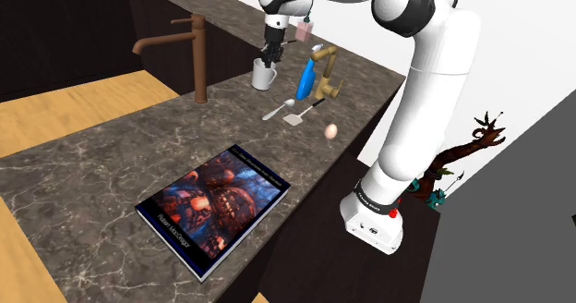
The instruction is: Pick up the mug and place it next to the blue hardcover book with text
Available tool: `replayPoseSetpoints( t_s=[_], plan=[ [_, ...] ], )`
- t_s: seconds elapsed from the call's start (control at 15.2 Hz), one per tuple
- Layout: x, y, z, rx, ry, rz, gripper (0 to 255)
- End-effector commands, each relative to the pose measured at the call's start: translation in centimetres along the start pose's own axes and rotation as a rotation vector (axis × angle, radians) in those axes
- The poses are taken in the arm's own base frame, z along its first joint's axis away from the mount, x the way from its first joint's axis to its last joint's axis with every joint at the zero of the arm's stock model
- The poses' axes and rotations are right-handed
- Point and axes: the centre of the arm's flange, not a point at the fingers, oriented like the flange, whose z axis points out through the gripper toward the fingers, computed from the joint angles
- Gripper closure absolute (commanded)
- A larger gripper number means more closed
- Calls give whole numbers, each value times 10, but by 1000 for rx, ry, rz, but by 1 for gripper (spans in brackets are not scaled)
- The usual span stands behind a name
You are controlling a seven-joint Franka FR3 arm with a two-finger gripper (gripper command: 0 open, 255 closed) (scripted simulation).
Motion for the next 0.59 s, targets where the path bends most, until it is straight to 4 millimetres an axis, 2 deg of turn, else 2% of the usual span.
replayPoseSetpoints(
  t_s=[0.0, 0.53],
  plan=[
    [1, 1, -10, 0, 0, 0, 255],
    [-2, -2, -52, 0, 0, 0, 255]
  ],
)
